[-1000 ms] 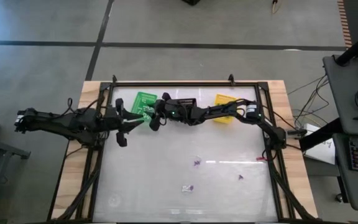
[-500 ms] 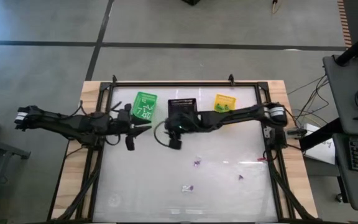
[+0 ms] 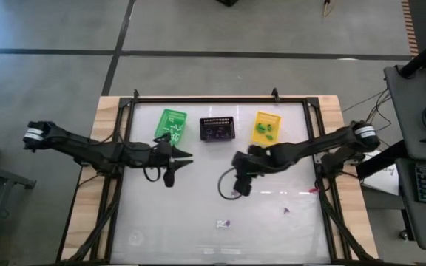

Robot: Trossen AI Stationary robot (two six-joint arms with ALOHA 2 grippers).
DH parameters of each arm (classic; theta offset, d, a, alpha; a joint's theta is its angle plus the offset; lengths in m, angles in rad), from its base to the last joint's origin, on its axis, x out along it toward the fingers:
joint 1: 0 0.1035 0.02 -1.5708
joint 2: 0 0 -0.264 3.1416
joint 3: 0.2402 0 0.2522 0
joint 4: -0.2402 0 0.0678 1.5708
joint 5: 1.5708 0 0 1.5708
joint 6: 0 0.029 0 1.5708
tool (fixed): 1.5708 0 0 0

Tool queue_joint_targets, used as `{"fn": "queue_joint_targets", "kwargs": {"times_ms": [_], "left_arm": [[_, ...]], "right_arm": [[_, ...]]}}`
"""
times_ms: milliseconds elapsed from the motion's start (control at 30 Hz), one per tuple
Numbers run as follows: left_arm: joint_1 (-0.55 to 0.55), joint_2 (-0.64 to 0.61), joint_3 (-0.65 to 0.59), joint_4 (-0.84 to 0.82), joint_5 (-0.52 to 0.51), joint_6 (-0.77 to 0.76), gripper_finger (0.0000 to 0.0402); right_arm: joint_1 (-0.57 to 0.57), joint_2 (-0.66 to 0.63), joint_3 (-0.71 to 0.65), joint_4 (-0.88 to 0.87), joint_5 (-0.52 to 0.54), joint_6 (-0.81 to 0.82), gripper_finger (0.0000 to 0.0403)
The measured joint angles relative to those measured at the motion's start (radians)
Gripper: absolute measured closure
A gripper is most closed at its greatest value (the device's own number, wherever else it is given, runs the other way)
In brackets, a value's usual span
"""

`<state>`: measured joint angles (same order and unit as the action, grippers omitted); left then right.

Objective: Sort Halloween decoration
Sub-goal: Put the purple witch hat toy into the black basket

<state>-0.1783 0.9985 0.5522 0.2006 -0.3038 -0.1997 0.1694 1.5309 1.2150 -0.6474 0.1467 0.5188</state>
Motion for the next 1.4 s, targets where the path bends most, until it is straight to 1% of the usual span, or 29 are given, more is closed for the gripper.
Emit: {"fn": "queue_joint_targets", "kwargs": {"times_ms": [133, 300, 533, 767, 900, 1067, 1233, 1400], "left_arm": [[0.000, 0.053, 0.004, 0.047, 0.000, 0.007, 0.0316], [0.000, 0.089, 0.004, 0.050, 0.000, 0.007, 0.0316], [-0.002, 0.109, 0.004, 0.050, 0.000, 0.007, 0.0316], [-0.002, 0.108, 0.004, 0.051, 0.000, 0.025, 0.0316], [-0.002, 0.108, 0.004, 0.051, 0.000, 0.033, 0.0316], [-0.002, 0.108, 0.004, 0.051, 0.000, 0.045, 0.0316], [-0.002, 0.108, 0.004, 0.051, 0.000, 0.045, 0.0316], [-0.002, 0.108, 0.004, 0.052, 0.000, 0.045, 0.0316]], "right_arm": [[0.038, -0.045, -0.020, -0.146, -0.044, 0.202, 0.0262], [0.100, -0.054, -0.033, -0.260, -0.172, 0.412, 0.0267], [0.210, -0.039, -0.085, -0.288, -0.344, 0.633, 0.0269], [0.340, -0.052, -0.176, -0.309, -0.412, 0.919, 0.0246], [0.413, -0.052, -0.218, -0.307, -0.420, 1.065, 0.0231], [0.464, -0.051, -0.250, -0.304, -0.394, 1.159, 0.0221], [0.472, -0.044, -0.291, -0.286, -0.307, 1.187, 0.0227], [0.472, -0.037, -0.326, -0.217, -0.300, 1.185, 0.0251]]}}
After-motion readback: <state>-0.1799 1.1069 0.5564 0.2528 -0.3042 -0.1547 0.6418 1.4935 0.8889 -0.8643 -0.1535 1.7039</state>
